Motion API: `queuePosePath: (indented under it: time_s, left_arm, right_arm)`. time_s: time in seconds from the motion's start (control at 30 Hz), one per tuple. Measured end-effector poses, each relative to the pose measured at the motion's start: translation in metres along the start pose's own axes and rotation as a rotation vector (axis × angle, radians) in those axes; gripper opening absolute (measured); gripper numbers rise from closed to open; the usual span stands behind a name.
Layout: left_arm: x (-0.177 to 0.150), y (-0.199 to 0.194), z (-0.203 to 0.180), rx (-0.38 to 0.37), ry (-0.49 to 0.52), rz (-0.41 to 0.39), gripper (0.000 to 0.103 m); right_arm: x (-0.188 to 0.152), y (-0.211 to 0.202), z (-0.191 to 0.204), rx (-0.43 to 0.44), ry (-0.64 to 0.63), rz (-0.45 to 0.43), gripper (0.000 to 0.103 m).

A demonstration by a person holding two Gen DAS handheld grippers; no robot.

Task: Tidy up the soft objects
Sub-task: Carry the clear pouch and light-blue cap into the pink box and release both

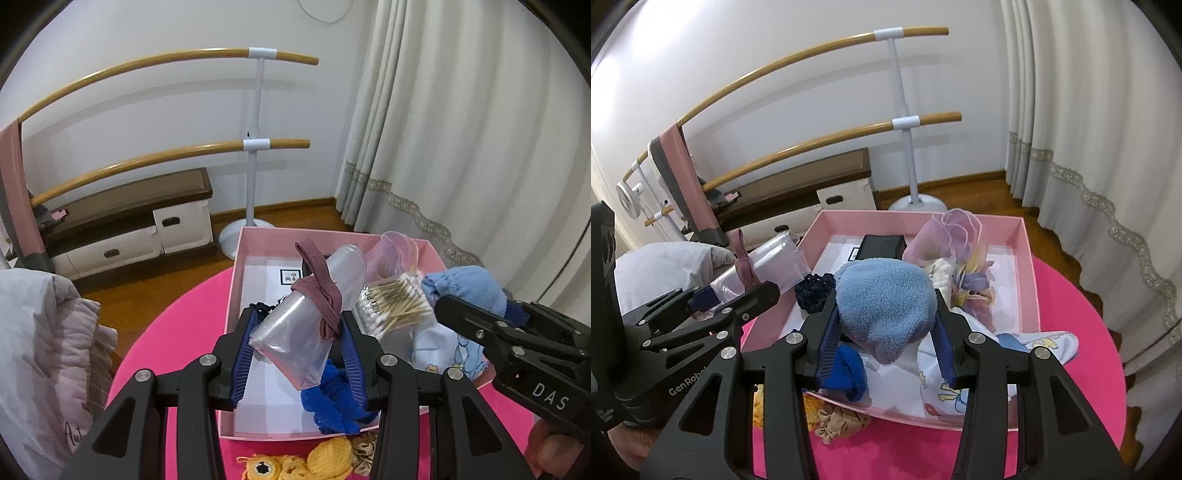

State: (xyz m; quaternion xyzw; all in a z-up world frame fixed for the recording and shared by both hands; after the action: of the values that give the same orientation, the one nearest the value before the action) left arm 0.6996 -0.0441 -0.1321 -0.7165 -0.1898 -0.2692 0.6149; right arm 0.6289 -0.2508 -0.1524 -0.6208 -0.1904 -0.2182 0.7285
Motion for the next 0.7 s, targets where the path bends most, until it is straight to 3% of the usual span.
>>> queuePosePath:
  time_s: [0.23,0.3,0.4,0.6,0.7]
  left_arm:
    - [0.007,0.018,0.004,0.004,-0.003,0.034,0.046]
    - [0.01,0.02,0.006,0.021,-0.009,0.03,0.056]
    - [0.005,0.013,0.005,0.056,-0.018,0.003,0.08]
    - [-0.001,-0.005,0.011,0.122,-0.032,-0.074,0.101]
    - [-0.005,-0.013,0.009,0.157,-0.023,-0.104,0.103]
  right_arm:
    - [-0.003,0.016,-0.007,0.043,0.033,0.034,0.043]
    - [-0.004,0.018,-0.007,0.048,0.037,0.04,0.044]
    - [-0.005,0.02,-0.009,0.043,0.043,0.041,0.055]
    - [-0.01,0.011,-0.014,0.033,0.075,0.006,0.103]
    - [-0.012,0.004,-0.013,0.02,0.075,-0.017,0.103]
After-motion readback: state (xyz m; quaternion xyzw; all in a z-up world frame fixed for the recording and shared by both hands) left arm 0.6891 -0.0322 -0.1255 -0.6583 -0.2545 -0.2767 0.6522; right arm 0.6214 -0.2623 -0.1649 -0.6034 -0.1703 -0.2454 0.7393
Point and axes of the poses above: each gripper's, at about its wrist camera, not at the fingertips, and y roughly the way its jaws point, z to its left, x to its top, the point moved 2 cm from there along y, roughly the way its jaws point, and after that the axes turned 8 degrees about z, right-handed, at the moved point
